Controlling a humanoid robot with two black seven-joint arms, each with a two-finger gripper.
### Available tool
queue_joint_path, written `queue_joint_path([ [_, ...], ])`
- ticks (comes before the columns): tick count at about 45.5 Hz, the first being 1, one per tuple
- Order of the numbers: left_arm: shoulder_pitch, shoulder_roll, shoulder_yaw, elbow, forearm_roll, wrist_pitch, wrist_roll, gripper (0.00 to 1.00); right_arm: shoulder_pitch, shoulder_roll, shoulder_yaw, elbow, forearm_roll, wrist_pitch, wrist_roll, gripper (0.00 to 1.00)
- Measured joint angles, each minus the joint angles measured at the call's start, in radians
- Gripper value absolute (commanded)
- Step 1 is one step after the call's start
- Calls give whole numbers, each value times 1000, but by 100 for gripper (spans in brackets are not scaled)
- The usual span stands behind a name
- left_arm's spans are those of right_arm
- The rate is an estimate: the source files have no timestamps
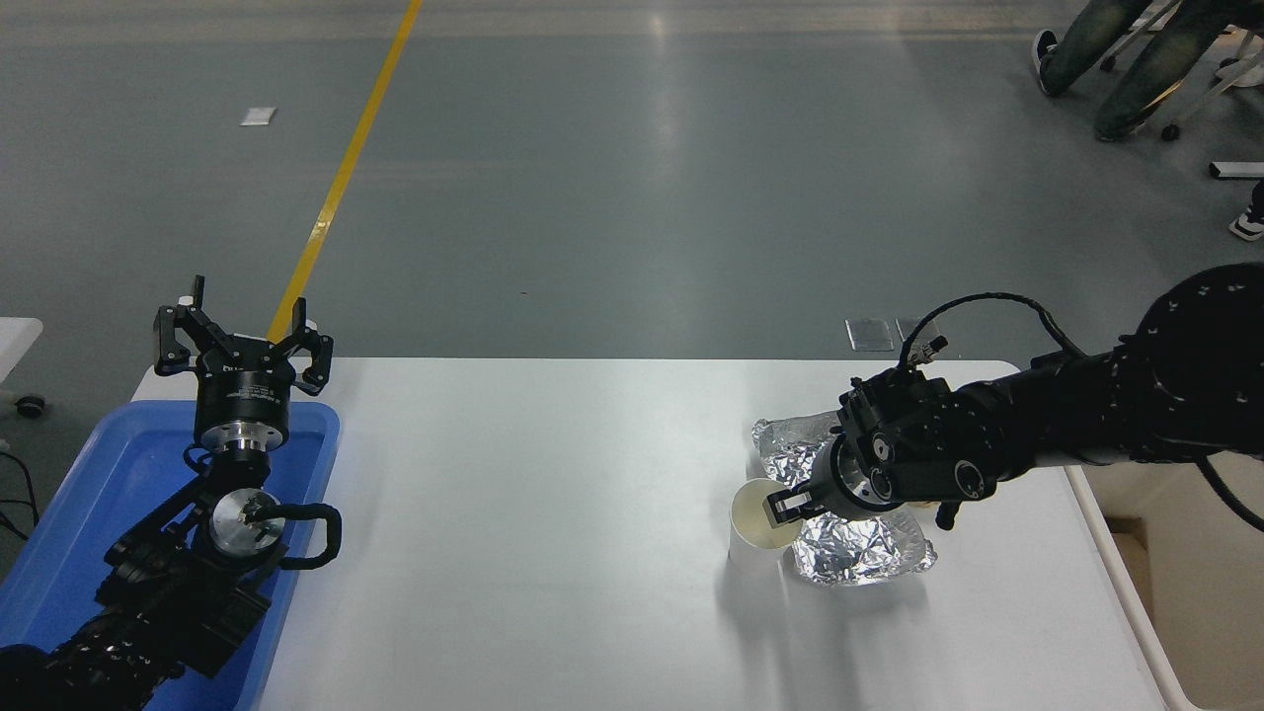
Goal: Pick up paper cup place in dustbin
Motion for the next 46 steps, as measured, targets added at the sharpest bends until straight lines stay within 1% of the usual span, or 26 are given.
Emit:
queue_joint_path([
  [9,0,0,0,0,0,0,0,99,25,-9,-2,27,25,-1,1,0],
  [17,0,0,0,0,0,0,0,99,83,-35,-6,95,83,6,1,0],
  [29,1,1,0,0,1,0,0,99,287,-146,-59,272,133,27,1,0],
  [37,1,2,0,0,2,0,1,99,527,-232,-118,414,186,93,1,0],
  [46,1,3,-1,0,2,0,2,99,792,-267,-175,504,262,225,0,0],
])
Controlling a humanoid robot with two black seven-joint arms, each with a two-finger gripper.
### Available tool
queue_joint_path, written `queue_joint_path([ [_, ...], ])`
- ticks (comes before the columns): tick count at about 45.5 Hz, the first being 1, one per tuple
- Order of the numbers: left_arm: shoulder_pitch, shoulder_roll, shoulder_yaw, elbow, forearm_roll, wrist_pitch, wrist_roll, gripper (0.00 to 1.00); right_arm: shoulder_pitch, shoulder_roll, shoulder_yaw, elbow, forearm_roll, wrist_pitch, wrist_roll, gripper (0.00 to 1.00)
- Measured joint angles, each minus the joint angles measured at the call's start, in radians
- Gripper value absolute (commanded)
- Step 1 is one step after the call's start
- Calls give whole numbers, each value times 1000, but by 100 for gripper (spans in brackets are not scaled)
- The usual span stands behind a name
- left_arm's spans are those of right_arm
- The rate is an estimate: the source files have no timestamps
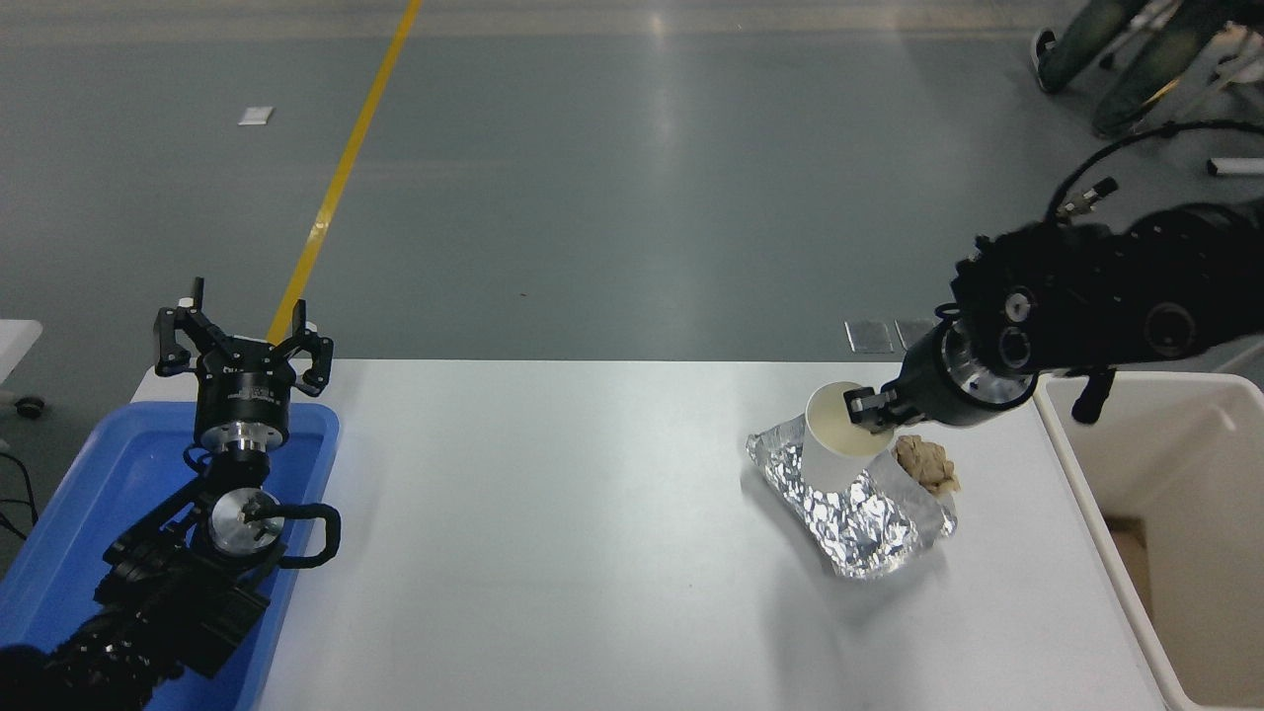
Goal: Pick up paper cup place in dustbin
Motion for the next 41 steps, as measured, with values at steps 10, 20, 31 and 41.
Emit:
queue_joint_path([
  [10,0,0,0,0,0,0,-1,99,166,-30,-33,35,31,117,-5,0],
  [20,0,0,0,0,-1,0,-2,99,242,-55,-71,45,36,166,-9,0],
  [31,0,0,0,0,-2,1,-2,99,269,-102,-111,28,-49,186,-10,0],
  [41,0,1,1,0,-4,1,-2,99,253,-243,-208,-17,-249,186,-8,0],
])
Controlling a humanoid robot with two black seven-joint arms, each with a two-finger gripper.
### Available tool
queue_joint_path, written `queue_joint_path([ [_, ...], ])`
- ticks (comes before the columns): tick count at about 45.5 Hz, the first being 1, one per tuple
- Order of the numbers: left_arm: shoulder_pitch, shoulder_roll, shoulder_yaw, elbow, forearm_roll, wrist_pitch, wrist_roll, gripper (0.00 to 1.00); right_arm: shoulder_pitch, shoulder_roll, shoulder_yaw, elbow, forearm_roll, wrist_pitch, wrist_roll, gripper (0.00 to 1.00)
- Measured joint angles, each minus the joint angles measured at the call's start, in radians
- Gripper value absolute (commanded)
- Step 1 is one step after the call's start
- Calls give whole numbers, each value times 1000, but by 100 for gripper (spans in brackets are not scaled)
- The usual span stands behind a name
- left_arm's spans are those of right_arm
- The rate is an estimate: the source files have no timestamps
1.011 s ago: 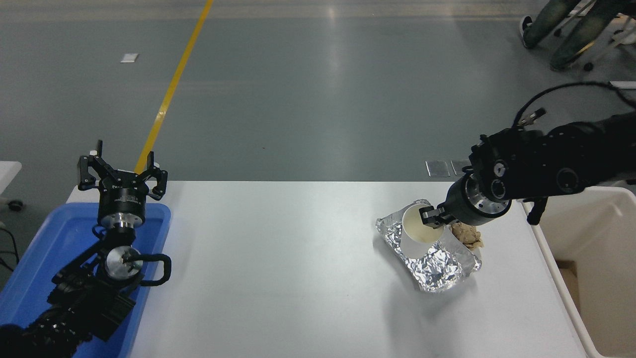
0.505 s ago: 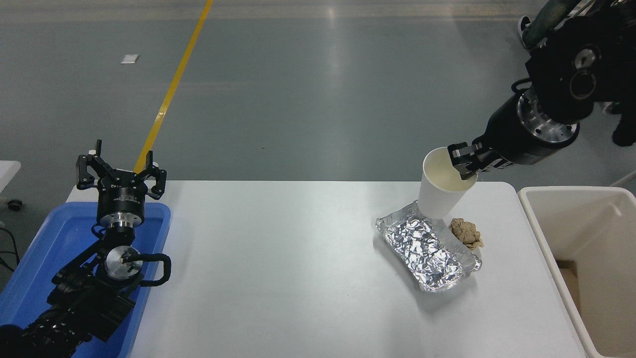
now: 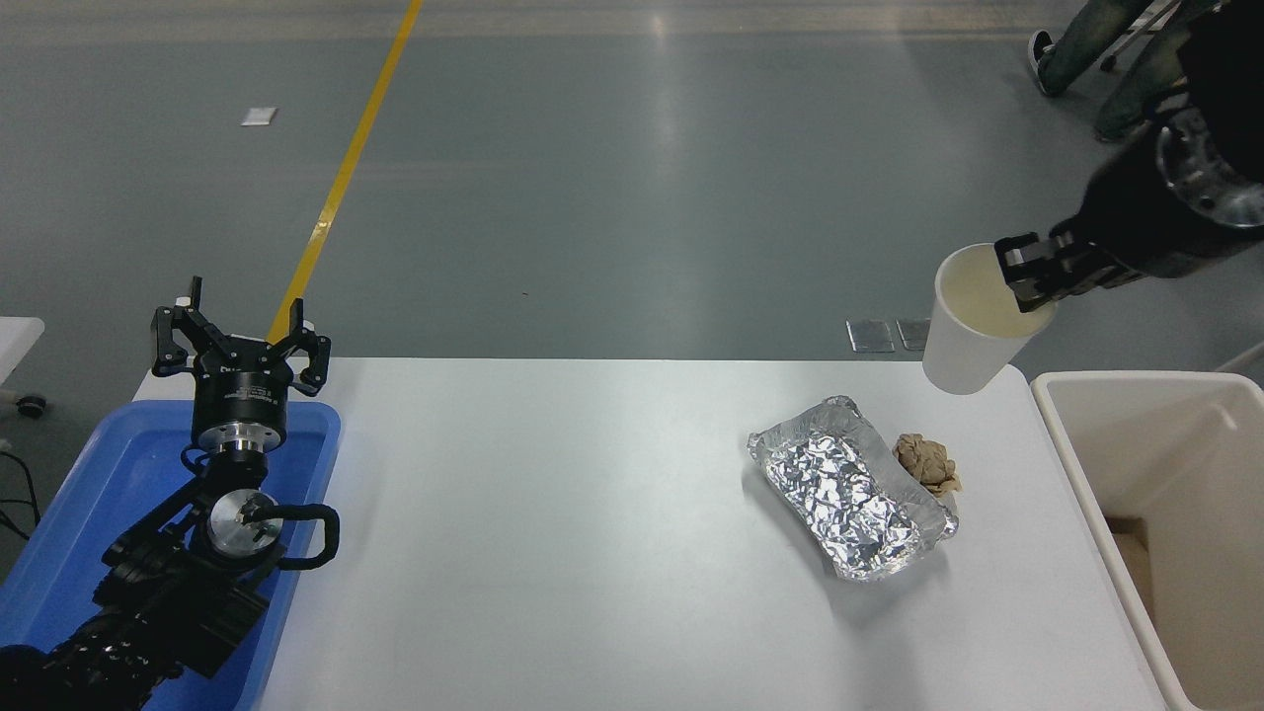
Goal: Pick up paper cup place in dustbin
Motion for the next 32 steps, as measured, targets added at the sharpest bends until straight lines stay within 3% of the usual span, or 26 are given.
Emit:
queue_joint_path([
  [8,0,0,0,0,-1,0,0,99,-69,-131,-93,-81,-124,-43,5,0],
  [15,0,0,0,0,-1,0,0,99,-231,-228,-124,-197,-197,-167,7,0],
  [26,-1,0,0,0,-1,0,0,99,-671,-300,4,-432,-223,-406,4,0],
  [32,-1,0,0,0,-1,0,0,99,-950,-274,166,-593,-177,-482,1,0],
])
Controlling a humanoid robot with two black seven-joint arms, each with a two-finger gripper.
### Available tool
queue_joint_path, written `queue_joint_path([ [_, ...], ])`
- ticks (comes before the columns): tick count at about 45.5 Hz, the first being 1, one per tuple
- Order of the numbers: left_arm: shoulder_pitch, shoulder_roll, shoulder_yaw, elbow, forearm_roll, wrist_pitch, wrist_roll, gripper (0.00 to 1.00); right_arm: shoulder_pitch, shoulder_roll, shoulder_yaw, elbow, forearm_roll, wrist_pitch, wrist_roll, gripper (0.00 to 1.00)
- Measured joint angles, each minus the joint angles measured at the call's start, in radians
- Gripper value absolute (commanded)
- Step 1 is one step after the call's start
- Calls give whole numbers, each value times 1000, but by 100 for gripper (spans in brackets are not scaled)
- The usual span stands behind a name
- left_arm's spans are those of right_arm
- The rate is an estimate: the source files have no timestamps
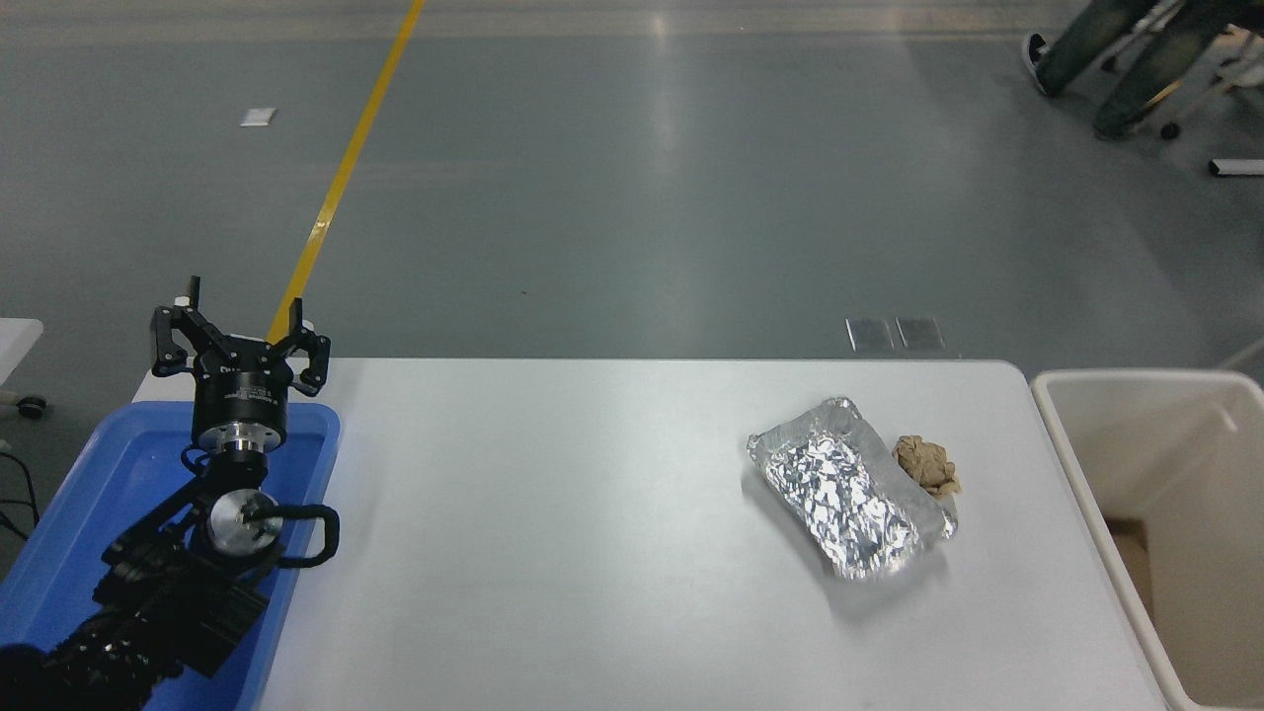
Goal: Pick up paper cup place in dustbin
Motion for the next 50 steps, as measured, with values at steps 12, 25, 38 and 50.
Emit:
queue_joint_path([
  [12,0,0,0,0,0,0,0,99,-472,134,354,-357,161,-72,-2,0],
  [25,0,0,0,0,0,0,0,99,-698,242,530,-517,291,-95,-3,0],
  [38,0,1,0,0,0,0,-1,99,-769,268,568,-524,313,-93,0,100],
  [50,0,1,0,0,0,0,0,99,-772,244,572,-489,272,-86,3,100],
])
